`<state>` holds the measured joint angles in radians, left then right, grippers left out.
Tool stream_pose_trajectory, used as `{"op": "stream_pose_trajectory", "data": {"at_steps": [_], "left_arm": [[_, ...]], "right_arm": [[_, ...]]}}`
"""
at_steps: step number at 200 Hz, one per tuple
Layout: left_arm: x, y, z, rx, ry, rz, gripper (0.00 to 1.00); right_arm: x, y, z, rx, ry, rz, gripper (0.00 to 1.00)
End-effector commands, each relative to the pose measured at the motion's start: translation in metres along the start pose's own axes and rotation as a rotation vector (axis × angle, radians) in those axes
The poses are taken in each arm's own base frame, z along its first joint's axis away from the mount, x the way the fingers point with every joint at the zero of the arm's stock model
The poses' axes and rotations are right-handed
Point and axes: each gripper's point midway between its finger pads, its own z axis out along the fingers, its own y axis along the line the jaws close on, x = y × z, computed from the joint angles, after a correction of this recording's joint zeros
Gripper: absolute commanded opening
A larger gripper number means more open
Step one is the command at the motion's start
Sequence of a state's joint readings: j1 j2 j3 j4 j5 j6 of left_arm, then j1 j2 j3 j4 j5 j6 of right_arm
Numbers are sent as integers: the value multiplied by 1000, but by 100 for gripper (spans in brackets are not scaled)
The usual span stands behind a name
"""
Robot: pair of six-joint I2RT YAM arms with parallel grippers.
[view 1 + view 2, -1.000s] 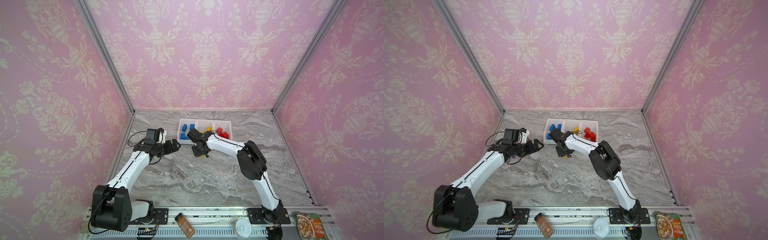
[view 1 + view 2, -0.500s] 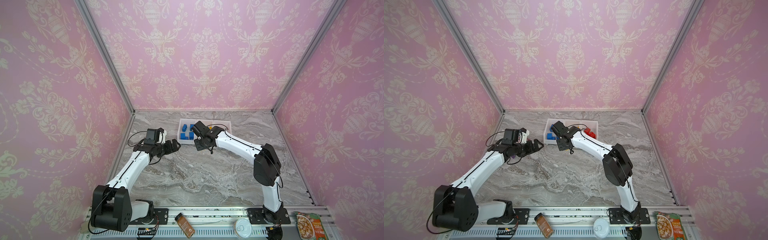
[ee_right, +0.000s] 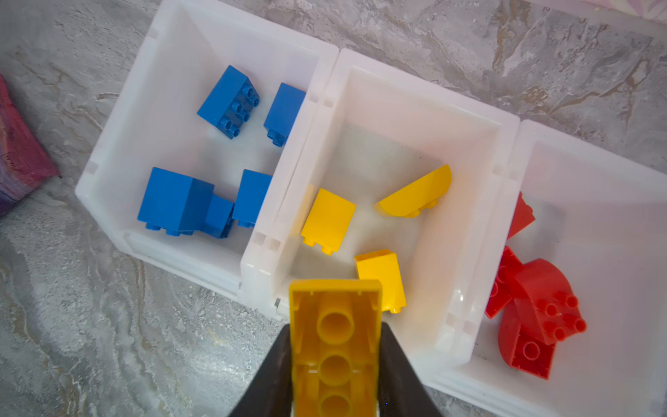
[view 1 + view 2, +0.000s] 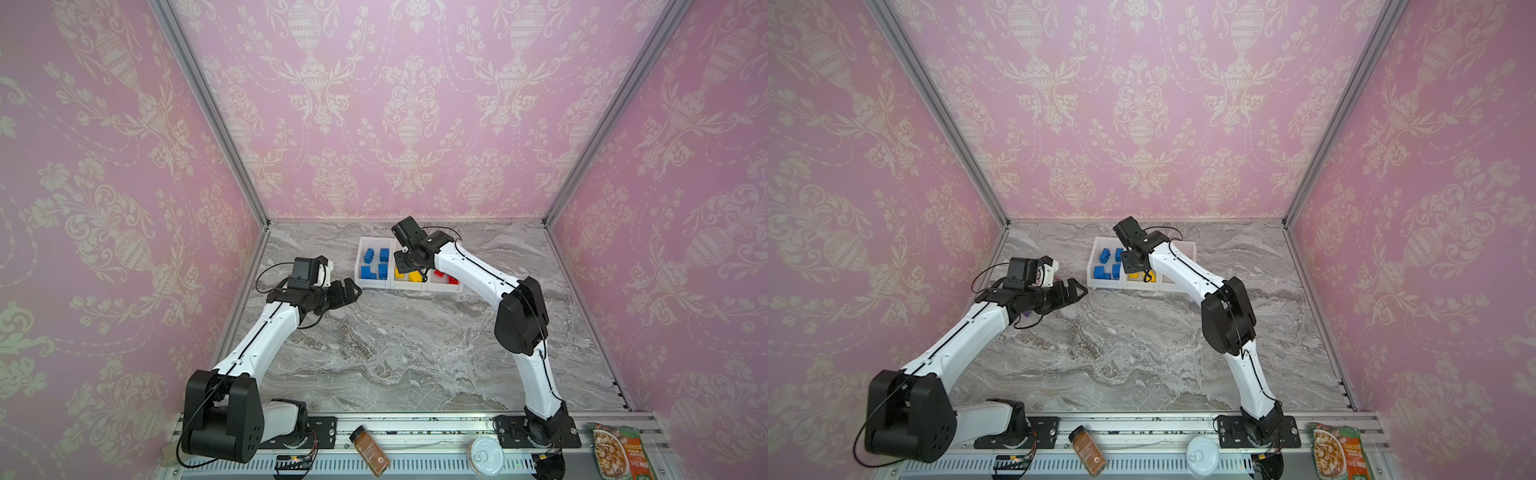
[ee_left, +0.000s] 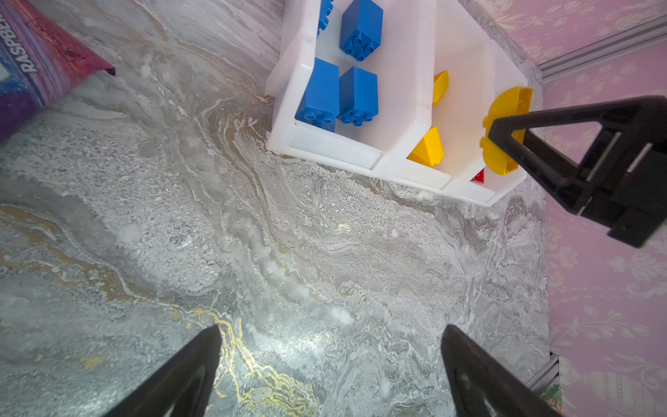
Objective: Sort the legos into containers by color
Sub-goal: Place the lego in the container.
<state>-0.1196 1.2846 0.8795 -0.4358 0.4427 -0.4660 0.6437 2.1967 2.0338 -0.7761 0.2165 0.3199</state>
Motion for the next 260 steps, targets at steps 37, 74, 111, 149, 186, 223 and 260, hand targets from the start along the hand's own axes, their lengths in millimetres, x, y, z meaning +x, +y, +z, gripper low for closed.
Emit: {"op": "stream_pose_trajectory", "data": {"at_steps": [37,74,111,149,186,223,260], "left_arm": [[7,8,1,-22,19,-26,97],[7,9,1,-25,19,-29,97],[9,10,2,-25,21,-36,97],[8,11,2,-29,16,-38,97],[7,10,1,-29,9,-30,98],[1,12,-5,-56,-17,11,99],[-13,15,-11,-105,-76,58,99]], "right_arm": [[-11,-8,27,8,11,-8,33],[-11,-15,49,11,15,6,34],[-16,-16,58,18,-1,9,58],[-21,-18,52,17,-19,13,75],[-23,-18,38,-1,-41,23,77],[-22,-20,12,-30,-71,32,83],[-13,-23,-20,-68,-107,7,94]]}}
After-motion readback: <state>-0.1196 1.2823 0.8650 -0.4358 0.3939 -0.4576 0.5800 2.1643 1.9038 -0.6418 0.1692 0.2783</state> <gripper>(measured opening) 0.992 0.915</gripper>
